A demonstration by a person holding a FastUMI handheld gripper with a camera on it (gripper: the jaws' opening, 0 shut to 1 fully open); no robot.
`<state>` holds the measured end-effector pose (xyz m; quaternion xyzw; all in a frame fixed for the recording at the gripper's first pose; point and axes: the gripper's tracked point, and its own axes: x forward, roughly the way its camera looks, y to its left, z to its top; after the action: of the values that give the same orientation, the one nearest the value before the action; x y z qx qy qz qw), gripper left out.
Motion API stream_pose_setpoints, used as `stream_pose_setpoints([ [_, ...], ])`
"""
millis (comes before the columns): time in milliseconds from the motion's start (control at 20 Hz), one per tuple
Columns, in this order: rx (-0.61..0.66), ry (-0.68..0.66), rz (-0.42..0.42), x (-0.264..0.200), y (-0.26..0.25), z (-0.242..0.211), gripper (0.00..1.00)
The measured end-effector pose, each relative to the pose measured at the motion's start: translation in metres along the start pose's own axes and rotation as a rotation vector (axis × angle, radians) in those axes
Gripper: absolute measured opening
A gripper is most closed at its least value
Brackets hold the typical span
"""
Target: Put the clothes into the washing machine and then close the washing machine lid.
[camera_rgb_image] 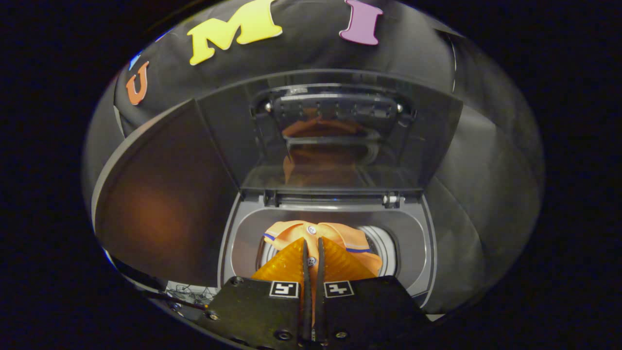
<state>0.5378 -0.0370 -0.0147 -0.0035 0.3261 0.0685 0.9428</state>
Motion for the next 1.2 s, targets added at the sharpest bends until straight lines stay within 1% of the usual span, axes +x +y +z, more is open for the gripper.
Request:
stream_pose_setpoints([
  [200, 0.017, 0.098, -0.029, 0.017, -0.007, -0.035, 0.06],
  [300, 0.045, 0.143, -0.048, 0.025, -0.014, -0.051, 0.06],
  [450, 0.091, 0.184, -0.068, 0.032, -0.021, -0.065, 0.06],
  [650, 0.094, 0.220, -0.092, 0.036, -0.030, -0.067, 0.06],
  [1000, 0.074, 0.253, -0.119, 0.036, -0.027, -0.069, 0.08],
  [1200, 0.076, 0.287, -0.104, 0.037, -0.025, -0.073, 0.10],
])
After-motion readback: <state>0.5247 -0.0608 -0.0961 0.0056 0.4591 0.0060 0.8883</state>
